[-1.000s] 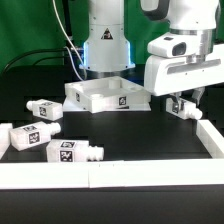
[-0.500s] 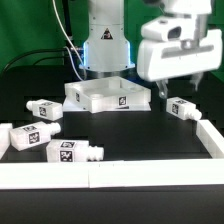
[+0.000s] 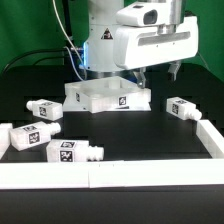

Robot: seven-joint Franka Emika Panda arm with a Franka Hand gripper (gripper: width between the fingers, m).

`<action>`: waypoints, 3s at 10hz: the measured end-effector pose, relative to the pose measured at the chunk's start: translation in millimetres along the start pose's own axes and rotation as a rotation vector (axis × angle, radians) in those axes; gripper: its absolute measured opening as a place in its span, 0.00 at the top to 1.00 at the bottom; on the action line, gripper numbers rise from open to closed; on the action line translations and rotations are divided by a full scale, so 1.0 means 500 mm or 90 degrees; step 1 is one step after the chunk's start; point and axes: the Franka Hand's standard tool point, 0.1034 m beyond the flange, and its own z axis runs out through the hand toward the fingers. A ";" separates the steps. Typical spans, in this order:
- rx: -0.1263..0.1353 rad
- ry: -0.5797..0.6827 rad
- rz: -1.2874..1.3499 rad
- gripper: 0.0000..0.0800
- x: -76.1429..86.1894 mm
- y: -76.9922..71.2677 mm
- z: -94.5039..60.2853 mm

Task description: Assemble one leg

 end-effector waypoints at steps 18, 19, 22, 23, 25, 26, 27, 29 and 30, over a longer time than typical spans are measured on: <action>0.033 -0.071 0.058 0.19 -0.382 0.144 0.114; 0.033 -0.074 0.059 0.19 -0.389 0.152 0.126; 0.029 -0.072 0.060 0.19 -0.381 0.159 0.136; 0.029 -0.072 0.058 0.35 -0.381 0.159 0.136; 0.029 -0.072 0.058 0.52 -0.381 0.159 0.136; 0.030 -0.072 0.058 0.75 -0.381 0.159 0.136; 0.030 -0.072 0.058 0.90 -0.381 0.159 0.136; 0.030 -0.072 0.057 0.93 -0.381 0.160 0.136; 0.029 -0.072 0.057 0.93 -0.381 0.160 0.136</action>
Offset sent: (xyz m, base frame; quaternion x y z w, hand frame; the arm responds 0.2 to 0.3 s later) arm -0.0421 -0.0567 -0.0029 0.0146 -0.0605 0.0642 0.9960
